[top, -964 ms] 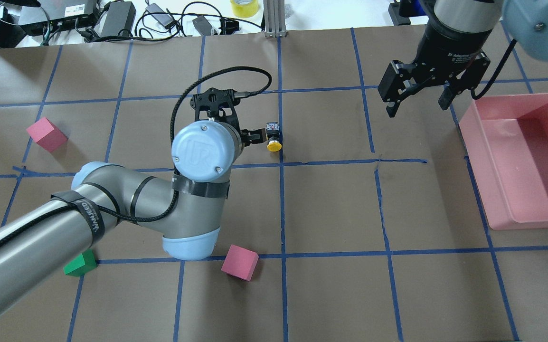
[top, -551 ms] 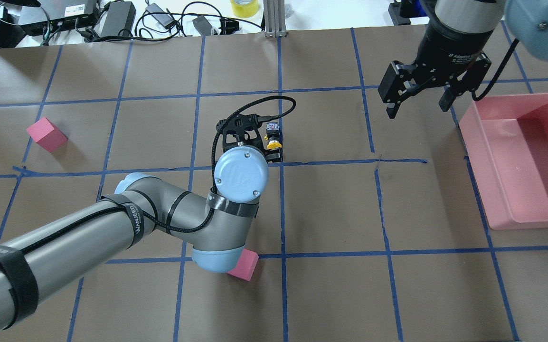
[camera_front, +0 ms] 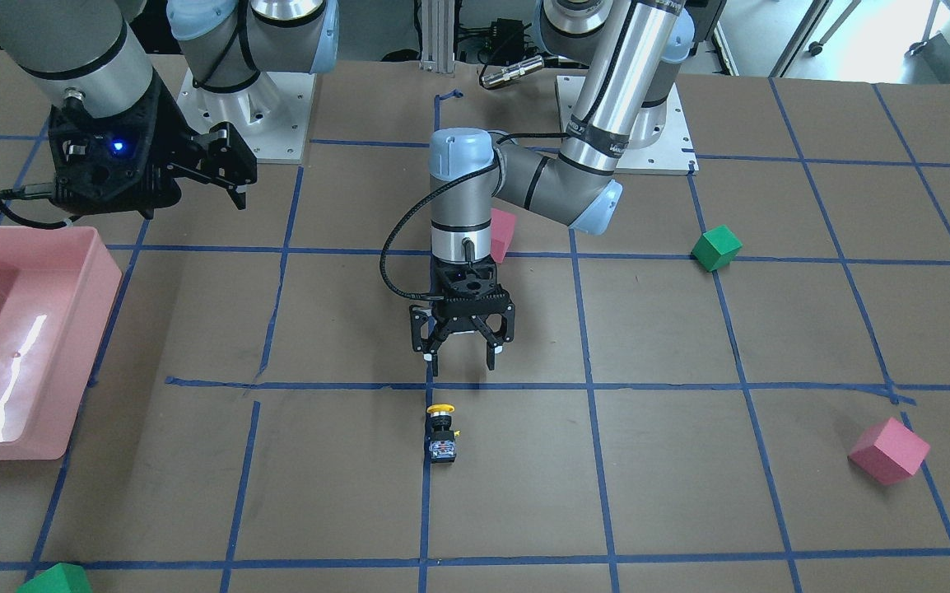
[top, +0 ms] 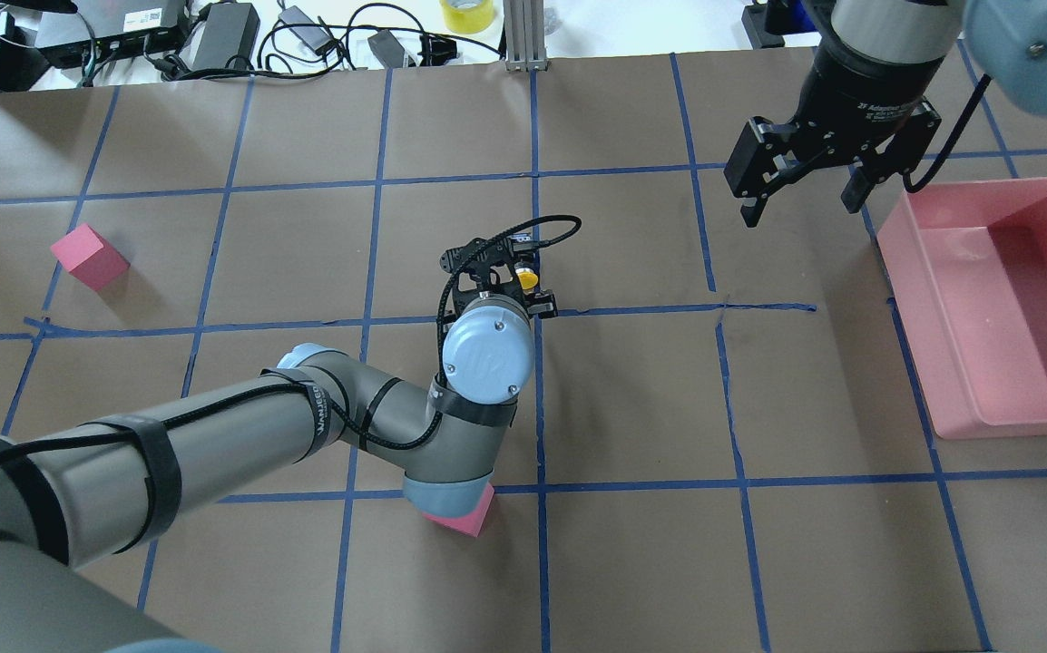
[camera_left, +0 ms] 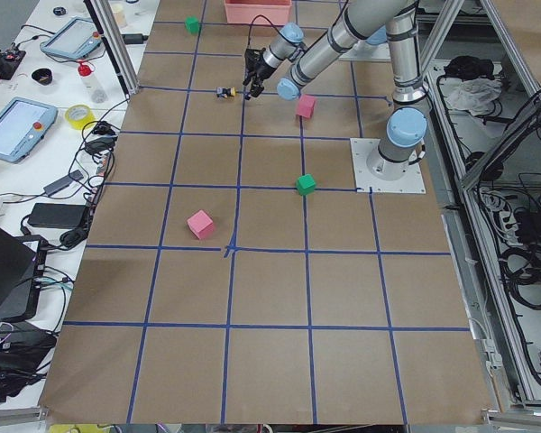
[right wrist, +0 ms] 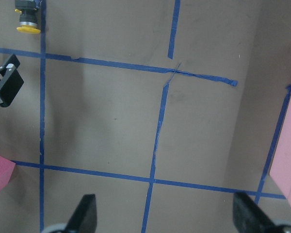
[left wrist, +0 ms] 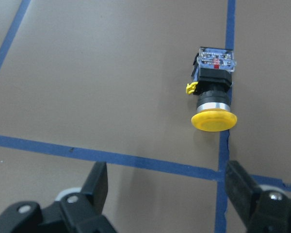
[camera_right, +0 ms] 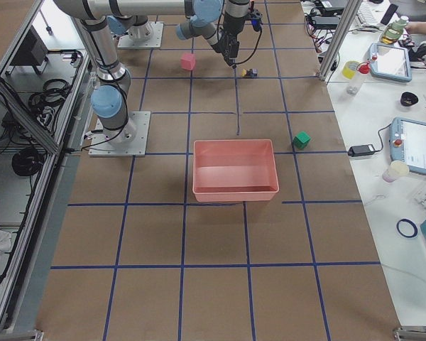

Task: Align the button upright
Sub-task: 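Grasp the lying switch with the left gripper and lift it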

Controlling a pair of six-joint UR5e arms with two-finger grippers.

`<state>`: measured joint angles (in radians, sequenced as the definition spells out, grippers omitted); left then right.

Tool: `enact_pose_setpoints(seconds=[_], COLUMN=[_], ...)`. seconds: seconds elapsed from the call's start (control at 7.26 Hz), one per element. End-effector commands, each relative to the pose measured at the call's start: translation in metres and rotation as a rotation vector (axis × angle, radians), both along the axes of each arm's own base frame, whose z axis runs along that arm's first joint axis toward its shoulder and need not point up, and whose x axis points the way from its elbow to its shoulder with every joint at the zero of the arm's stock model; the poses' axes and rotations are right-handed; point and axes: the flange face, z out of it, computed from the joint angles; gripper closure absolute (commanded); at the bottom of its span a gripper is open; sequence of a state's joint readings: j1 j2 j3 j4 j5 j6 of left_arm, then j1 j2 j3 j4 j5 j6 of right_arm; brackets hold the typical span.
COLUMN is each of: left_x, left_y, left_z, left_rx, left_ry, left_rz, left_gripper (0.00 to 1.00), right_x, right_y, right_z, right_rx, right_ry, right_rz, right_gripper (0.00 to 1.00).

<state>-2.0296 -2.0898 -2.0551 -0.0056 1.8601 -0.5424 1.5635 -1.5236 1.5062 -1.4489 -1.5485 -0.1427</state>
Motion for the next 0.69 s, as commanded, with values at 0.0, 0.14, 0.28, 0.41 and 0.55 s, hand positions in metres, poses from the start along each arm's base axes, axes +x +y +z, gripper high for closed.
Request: enact_pose_setpoints(seconds=[0.0, 0.14, 0.28, 0.41, 0.55], left_x=[-0.015, -0.016, -0.018, -0.018, -0.018], left_y=[-0.026, -0.027, -0.026, -0.026, -0.027], left_z=[-0.01, -0.015, -0.018, -0.03, -0.034], left_rx=[-0.031, -0.037, -0.06, -0.05, -0.062], left_ry=[-0.033, -0.037, -0.026, -0.034, -0.037], left_rz=[-0.064, -0.075, -0.08, -0.083, -0.093], left_gripper=[0.16, 0.16, 0.16, 0.16, 0.17], right_x=[0.001, 0.002, 0.0, 0.005, 0.005], right_y=[-0.002, -0.002, 0.0, 0.001, 0.002], right_z=[-0.003, 0.0, 0.001, 0.004, 0.002], right_rx=[0.001, -0.006, -0.005, -0.011, -0.005], right_ry=[-0.001, -0.011, 0.002, -0.01, -0.007], right_rz=[0.001, 0.001, 0.006, 0.006, 0.007], right_gripper=[0.0, 0.0, 0.0, 0.0, 0.0])
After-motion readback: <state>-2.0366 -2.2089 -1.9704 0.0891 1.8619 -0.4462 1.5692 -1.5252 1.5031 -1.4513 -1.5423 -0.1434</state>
